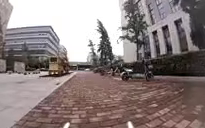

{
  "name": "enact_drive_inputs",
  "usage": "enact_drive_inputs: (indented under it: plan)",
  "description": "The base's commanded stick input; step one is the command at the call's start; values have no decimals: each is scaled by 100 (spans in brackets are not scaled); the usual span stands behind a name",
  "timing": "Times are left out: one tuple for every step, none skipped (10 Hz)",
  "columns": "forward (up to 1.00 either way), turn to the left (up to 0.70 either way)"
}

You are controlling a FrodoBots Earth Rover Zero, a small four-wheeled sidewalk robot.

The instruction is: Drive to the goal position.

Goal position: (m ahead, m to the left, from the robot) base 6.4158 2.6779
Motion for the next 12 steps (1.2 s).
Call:
enact_drive_inputs:
  plan:
    - [45,0]
    - [45,0]
    - [45,0]
    - [45,0]
    - [45,0]
    - [45,0]
    - [45,0]
    - [45,0]
    - [45,0]
    - [45,0]
    - [45,0]
    - [45,0]
